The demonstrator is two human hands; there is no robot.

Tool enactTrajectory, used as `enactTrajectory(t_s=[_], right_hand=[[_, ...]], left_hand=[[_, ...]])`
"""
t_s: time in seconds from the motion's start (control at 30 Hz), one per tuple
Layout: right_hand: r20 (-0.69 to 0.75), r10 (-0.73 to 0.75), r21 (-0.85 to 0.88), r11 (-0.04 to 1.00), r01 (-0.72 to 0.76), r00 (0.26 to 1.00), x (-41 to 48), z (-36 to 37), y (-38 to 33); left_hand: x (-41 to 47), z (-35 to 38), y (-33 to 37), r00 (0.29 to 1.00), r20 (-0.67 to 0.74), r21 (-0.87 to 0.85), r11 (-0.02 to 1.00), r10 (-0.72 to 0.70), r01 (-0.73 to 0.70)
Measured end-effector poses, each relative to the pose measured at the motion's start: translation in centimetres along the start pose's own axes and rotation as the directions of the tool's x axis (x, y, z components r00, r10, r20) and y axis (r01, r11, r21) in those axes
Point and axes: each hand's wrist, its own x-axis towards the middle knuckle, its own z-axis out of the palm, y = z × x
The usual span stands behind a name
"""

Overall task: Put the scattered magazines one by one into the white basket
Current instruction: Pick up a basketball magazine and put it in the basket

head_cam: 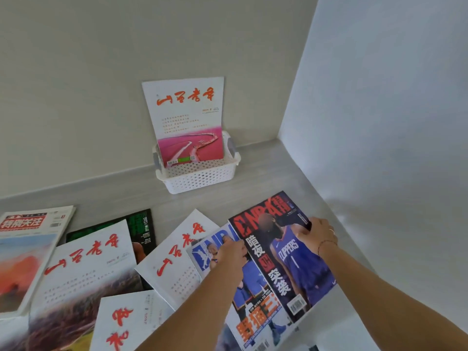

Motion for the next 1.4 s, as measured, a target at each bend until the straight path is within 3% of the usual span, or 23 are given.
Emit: enactTrajectory(t_s=[0.13,0.27,0.43,0.53,0.67,0.77,0.83,0.97,1.1,1.27,1.4], right_hand=[[0.1,0.034,0.087,0.995,-0.043,0.994,1.7,-1.1,0.4],[0.225,0.018,0.173,0.983,-0.058,0.974,2.1,-0.9,0.7],[0.179,-0.132,0.393,0.918,0.052,0.975,1.9,-0.8,-0.9],[0.145,-0.219,0.578,0.81,0.098,0.965,1.6,-1.4,-2.5],[0.125,-0.284,0.829,0.557,0.057,0.951,1.5,-2.5,-6.0],[0.121,-0.385,0.888,0.453,0.073,0.915,1.5,-3.1,-9.5],[0.108,-0.457,0.872,0.47,0.136,0.883,1.7,-3.8,-12.0],[0.031,-0.54,0.704,0.609,0.365,0.841,3.5,-5.9,-17.2],[-0.165,-0.523,0.626,0.6,0.499,0.836,5.5,-8.3,-22.7],[-0.215,-0.473,0.661,0.573,0.484,0.854,8.1,-9.2,-27.2],[-0.218,-0.456,0.644,0.597,0.479,0.863,9.8,-8.6,-28.7]], left_hand=[[-0.3,0.9,0.7,0.993,-0.115,-0.06,0.998,-0.023,0.016],[-0.9,1.2,1.2,0.997,-0.068,0.043,0.999,0.02,-0.017],[-0.5,0.2,0.6,0.993,-0.045,0.19,0.977,0.107,-0.096],[-1.2,-1.8,1.2,0.985,-0.052,0.108,0.981,0.166,-0.16],[-2.8,-4.3,3.5,0.95,0.035,0.153,0.938,0.309,-0.311],[-3.2,-5.5,7.4,0.887,-0.064,0.159,0.882,0.458,-0.444],[-3.3,-6.2,10.7,0.833,-0.111,0.154,0.837,0.543,-0.525],[-3.7,-7.4,17.2,0.714,-0.143,0.162,0.728,0.686,-0.666],[-4.1,-7.3,23.2,0.605,-0.146,0.279,0.62,0.782,-0.734],[-3.2,-6.9,28.2,0.53,-0.127,0.458,0.523,0.839,-0.719],[-1.3,-7.2,29.9,0.498,-0.21,0.463,0.534,0.842,-0.707]])
